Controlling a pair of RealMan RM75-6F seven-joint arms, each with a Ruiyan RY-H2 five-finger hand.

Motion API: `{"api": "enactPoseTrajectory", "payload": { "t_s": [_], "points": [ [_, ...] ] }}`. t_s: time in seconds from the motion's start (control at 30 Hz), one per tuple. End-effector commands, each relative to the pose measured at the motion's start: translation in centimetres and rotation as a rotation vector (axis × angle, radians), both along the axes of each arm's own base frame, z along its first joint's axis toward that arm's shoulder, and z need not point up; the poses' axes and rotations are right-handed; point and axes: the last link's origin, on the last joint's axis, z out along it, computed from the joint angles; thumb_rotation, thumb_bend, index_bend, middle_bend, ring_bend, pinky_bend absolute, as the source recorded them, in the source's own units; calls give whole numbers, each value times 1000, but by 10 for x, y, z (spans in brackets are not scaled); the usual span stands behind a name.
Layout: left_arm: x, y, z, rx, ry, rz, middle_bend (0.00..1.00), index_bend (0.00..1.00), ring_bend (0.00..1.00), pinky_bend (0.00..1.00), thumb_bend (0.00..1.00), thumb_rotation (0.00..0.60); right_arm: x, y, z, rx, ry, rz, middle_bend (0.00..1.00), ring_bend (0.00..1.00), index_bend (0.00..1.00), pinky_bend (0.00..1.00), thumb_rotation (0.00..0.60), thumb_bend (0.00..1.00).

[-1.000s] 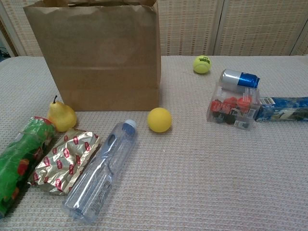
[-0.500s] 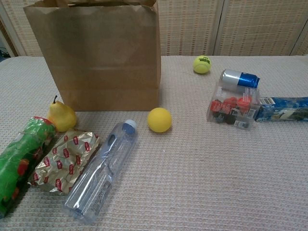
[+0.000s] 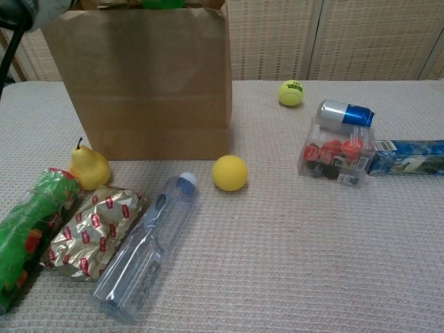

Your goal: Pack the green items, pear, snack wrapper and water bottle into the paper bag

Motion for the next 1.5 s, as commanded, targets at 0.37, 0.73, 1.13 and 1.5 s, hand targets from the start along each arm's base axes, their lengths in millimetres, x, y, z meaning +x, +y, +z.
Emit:
{"api": "enactPoseTrajectory", "payload": {
  "t_s": [0.37, 0.73, 1.13, 1.5],
  "points": [
    [-2, -14, 20, -21, -32, -27, 0, 126, 0, 199, 347, 600, -1, 0, -1, 0, 17, 2, 0, 0, 0, 0, 600, 86],
    [-92, -73, 78, 57, 2, -34, 158, 300, 138, 345, 489, 600, -1, 2, -1, -4, 19, 5, 0, 0, 0, 0, 600, 86],
    [-240, -172, 107, 30, 344, -141, 557, 585, 515, 654, 590, 600, 3, 1, -5, -16, 36, 27, 0, 0, 0, 0, 600, 86],
    [-286, -200, 66, -177, 933, -663, 0, 8, 0, 81, 349, 600, 8, 0, -12, 1, 40, 51, 0, 0, 0, 0, 600, 83]
  ]
}}
